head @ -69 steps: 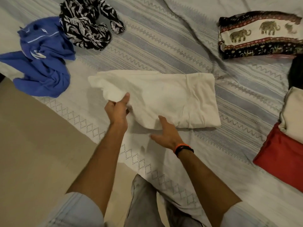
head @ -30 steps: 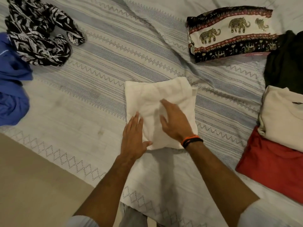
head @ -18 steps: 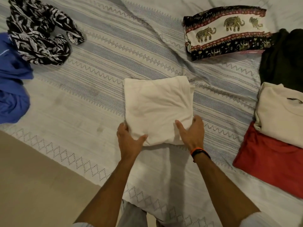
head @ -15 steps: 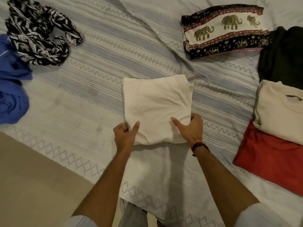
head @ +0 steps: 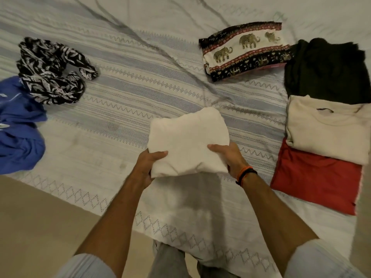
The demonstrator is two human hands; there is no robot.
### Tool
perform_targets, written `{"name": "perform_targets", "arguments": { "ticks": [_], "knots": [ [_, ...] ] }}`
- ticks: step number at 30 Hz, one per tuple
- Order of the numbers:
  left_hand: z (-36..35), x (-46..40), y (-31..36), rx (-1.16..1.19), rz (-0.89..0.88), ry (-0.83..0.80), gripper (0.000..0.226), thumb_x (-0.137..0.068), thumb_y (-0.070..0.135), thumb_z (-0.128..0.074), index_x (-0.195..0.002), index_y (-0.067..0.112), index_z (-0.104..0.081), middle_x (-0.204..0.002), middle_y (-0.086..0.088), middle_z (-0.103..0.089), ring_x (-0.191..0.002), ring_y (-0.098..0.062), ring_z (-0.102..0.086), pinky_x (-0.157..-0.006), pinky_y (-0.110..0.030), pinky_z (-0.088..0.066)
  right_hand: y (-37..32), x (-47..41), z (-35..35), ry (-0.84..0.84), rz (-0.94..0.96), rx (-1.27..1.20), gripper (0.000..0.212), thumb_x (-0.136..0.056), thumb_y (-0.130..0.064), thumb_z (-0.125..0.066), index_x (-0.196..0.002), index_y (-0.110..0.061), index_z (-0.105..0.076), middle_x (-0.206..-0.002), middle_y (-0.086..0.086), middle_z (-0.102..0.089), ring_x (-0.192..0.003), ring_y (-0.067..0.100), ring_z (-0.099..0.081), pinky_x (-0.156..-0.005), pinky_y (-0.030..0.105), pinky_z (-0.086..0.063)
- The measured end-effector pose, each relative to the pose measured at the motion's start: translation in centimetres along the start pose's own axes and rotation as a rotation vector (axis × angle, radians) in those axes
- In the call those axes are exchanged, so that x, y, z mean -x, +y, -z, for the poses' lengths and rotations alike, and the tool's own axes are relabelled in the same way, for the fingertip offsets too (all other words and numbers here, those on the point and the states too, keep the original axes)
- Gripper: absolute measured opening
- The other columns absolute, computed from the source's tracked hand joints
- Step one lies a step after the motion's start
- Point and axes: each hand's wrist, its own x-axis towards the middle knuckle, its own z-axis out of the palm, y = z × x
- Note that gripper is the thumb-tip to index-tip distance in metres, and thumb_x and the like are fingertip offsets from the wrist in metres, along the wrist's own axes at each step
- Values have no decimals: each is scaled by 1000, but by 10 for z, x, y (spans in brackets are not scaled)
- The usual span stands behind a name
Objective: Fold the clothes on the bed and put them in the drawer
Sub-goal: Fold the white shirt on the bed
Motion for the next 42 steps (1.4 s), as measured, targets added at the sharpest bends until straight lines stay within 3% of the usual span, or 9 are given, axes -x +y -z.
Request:
{"name": "perform_targets", "arguments": {
  "ticks": [8,13,17,24,29,35,37,39,42],
  "knots": [
    [-96,63,16,-75,15,-163,66,-64,6,-77,-128,5,-60,-121,-15,-69,-109,-34,-67,-77,-40,-61,-40,79,75,127,81,-167,36,-79,0,-74,-114,1,-64,-109,17,-72,-98,33,-69,-72,39,-60],
    [-162,82,1,-122,47,-263,64,-66,7,-76,-127,1,-61,-118,-17,-70,-96,-30,-71,-65,-33,-60,-48,114,137,204,141,-246,37,-76,6,-72,-112,5,-66,-107,19,-72,-95,33,-70,-81,43,-58],
    [-237,93,-25,-148,117,-347,57,-69,7,-73,-124,-2,-63,-114,-18,-71,-87,-28,-73,-61,-32,-59,-60,147,210,303,201,-253,20,-79,3,-71,-99,3,-69,-92,13,-70,-81,26,-67,-62,30,-54],
    [-355,93,-37,-176,162,-446,38,-86,-1,-62,-123,-8,-58,-101,-18,-71,-80,-28,-72,-58,-35,-60,-106,157,310,389,236,-274,28,-78,-3,-72,-105,3,-67,-96,16,-68,-73,27,-65,-43,24,-46],
    [-418,84,-31,-114,69,-554,59,-68,-1,-72,-126,2,-58,-116,-17,-70,-104,-33,-69,-77,-47,-60,-149,160,358,349,398,-332,40,-84,2,-65,-123,4,-62,-118,21,-69,-103,37,-67,-84,45,-57],
    [-428,29,-78,-369,6,-390,65,-67,2,-80,-127,7,-56,-119,-13,-69,-103,-34,-69,-74,-46,-59,-109,119,395,444,305,-307,40,-85,1,-68,-125,0,-62,-121,12,-69,-88,17,-73,-77,32,-61],
    [-412,10,-105,-618,78,-237,55,-78,9,-79,-128,3,-55,-126,-17,-65,-104,-31,-66,-71,-42,-58,-71,98,398,617,104,-154,60,-82,-22,-78,-129,7,-55,-128,15,-62,-89,15,-73,-78,29,-59],
    [-392,-2,-126,-842,106,-150,76,-81,14,-78,-145,8,-37,-142,-17,-51,-117,-30,-57,-81,-42,-54,-36,86,398,798,-114,195,83,-79,-39,-78,-136,7,-40,-137,22,-54,-116,32,-61,-95,38,-51],
    [-378,0,-138,-966,4,-179,84,-83,8,-76,-152,13,-27,-145,-16,-45,-118,-27,-55,-82,-33,-52,-2,85,383,862,24,526,66,-85,-25,-70,-138,-1,-39,-139,21,-46,-126,39,-45,-103,45,-42]
  ]
}}
